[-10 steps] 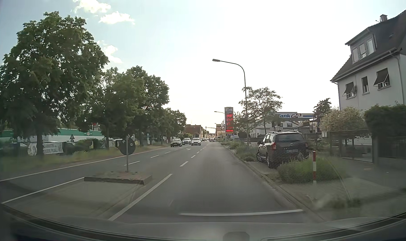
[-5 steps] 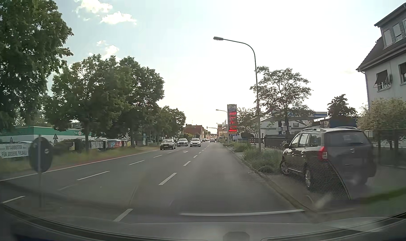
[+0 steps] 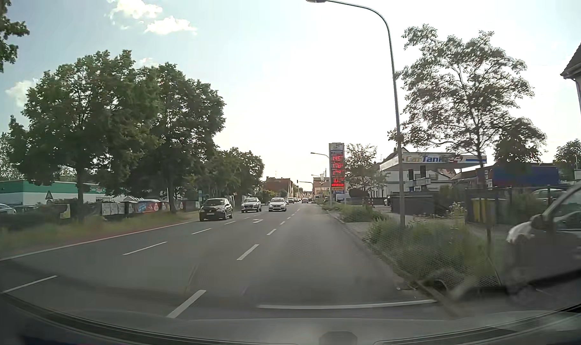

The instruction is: Follow the waypoints while adhering to traffic rules and regulations

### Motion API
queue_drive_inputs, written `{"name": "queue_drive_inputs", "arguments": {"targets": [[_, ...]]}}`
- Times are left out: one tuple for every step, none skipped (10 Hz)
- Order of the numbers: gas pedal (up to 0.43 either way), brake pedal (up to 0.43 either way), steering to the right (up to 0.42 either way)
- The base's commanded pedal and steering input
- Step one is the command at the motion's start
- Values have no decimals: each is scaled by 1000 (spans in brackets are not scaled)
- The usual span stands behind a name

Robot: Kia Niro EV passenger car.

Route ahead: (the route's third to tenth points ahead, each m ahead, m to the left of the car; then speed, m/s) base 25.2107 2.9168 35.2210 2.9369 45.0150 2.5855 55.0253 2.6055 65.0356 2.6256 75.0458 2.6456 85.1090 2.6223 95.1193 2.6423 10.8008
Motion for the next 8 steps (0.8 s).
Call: {"name": "queue_drive_inputs", "arguments": {"targets": [[118,30,-1],[118,30,-1],[118,30,0],[138,30,3],[138,30,4],[157,30,4],[169,30,4],[169,30,3]]}}
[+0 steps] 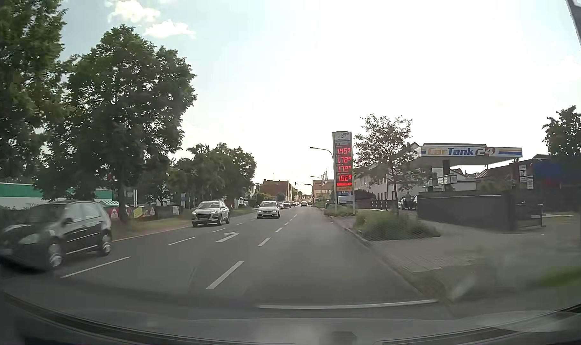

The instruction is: Follow the waypoints while adhering to traffic rules and regulations

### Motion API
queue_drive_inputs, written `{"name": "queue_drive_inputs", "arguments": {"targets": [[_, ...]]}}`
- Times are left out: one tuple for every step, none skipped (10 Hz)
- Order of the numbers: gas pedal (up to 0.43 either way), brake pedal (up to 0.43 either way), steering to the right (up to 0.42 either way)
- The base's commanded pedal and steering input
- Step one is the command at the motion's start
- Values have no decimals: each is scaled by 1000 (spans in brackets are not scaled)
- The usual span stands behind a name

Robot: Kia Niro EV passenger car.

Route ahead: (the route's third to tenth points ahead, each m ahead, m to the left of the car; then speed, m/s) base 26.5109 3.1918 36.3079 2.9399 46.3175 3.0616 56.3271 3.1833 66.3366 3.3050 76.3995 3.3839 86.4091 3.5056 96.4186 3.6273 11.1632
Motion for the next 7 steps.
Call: {"name": "queue_drive_inputs", "arguments": {"targets": [[169,30,1],[169,30,1],[169,30,1],[169,30,-1],[169,30,-2],[169,30,-2],[169,30,-2]]}}
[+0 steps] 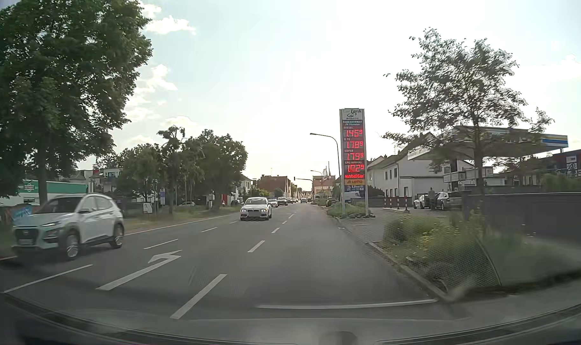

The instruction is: Follow the waypoints while adhering to traffic rules and regulations

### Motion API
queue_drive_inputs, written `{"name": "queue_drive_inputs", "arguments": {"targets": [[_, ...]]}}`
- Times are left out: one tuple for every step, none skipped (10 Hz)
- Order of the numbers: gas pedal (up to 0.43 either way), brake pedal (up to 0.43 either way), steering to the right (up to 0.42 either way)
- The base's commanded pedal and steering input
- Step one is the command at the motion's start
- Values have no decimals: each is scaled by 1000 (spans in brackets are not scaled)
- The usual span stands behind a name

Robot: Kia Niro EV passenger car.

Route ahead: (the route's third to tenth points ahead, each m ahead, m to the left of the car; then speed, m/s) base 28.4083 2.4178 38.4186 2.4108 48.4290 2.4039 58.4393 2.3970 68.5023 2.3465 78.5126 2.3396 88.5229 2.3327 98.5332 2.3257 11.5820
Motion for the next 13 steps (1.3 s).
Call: {"name": "queue_drive_inputs", "arguments": {"targets": [[169,30,-2],[169,30,-2],[138,30,-1],[98,30,1],[87,30,3],[39,30,3],[39,30,4],[39,30,4],[39,30,4],[39,30,4],[39,30,4],[39,30,4],[8,30,4]]}}
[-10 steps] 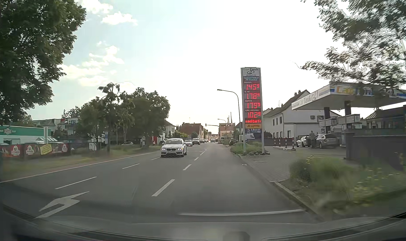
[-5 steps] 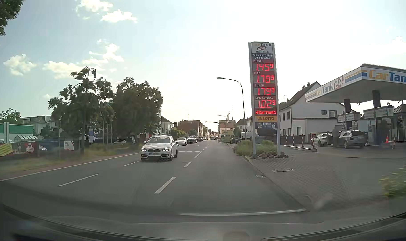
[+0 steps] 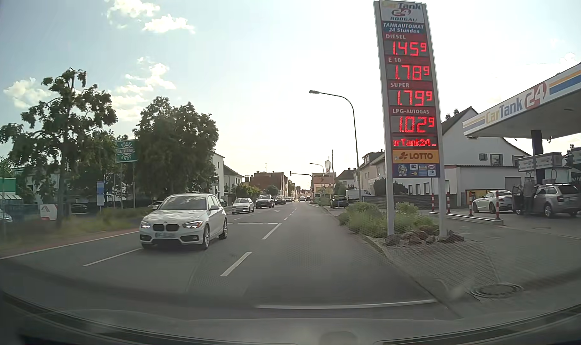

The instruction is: Follow the waypoints while adhering to traffic rules and regulations

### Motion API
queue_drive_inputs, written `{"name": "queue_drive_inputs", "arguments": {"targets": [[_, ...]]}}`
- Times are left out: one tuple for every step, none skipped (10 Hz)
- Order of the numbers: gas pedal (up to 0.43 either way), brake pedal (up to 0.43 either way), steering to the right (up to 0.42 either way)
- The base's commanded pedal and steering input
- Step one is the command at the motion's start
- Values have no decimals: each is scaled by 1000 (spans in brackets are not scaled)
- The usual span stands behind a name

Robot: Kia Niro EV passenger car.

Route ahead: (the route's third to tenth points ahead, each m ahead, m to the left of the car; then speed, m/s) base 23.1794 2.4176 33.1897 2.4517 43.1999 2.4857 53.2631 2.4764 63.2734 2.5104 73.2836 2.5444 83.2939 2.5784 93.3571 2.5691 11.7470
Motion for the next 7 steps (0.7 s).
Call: {"name": "queue_drive_inputs", "arguments": {"targets": [[0,30,4],[0,30,4],[0,30,4],[0,37,4],[0,30,4],[0,30,4],[0,30,4]]}}
